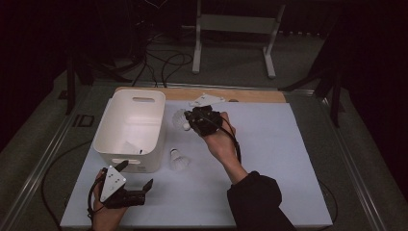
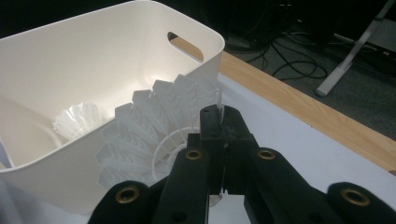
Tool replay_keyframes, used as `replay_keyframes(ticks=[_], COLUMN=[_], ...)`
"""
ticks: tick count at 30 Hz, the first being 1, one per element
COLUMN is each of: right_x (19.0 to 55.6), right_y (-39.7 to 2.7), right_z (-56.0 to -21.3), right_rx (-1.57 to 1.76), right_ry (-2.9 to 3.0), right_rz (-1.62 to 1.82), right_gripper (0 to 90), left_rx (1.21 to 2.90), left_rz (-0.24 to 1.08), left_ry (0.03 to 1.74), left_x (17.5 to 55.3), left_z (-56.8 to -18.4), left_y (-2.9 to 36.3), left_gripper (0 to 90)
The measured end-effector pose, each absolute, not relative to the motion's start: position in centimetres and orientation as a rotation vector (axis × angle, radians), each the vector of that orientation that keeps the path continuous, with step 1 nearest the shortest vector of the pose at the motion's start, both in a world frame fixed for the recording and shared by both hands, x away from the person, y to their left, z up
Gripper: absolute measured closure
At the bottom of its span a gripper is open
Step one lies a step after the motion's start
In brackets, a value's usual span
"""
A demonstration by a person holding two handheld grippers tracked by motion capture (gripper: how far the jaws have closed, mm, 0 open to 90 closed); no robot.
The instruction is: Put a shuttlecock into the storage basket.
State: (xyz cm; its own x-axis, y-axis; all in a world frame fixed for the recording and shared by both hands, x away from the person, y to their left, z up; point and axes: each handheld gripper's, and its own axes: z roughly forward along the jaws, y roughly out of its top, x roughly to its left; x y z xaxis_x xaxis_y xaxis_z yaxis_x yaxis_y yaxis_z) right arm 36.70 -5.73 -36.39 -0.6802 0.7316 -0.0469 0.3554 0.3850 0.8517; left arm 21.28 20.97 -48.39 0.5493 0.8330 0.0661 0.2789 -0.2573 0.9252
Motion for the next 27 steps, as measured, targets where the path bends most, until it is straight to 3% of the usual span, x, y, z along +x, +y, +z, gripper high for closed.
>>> replay_keyframes(ticks=[27], right_x=[36.6], right_y=[-4.0], right_z=[-35.4], right_rx=[0.91], right_ry=[2.238], right_rz=[1.244], right_gripper=[89.2], left_rx=[1.805], left_rz=[0.71], left_ry=[0.915], left_x=[21.3], left_z=[-48.4], left_y=[21.0], left_gripper=[0.0])
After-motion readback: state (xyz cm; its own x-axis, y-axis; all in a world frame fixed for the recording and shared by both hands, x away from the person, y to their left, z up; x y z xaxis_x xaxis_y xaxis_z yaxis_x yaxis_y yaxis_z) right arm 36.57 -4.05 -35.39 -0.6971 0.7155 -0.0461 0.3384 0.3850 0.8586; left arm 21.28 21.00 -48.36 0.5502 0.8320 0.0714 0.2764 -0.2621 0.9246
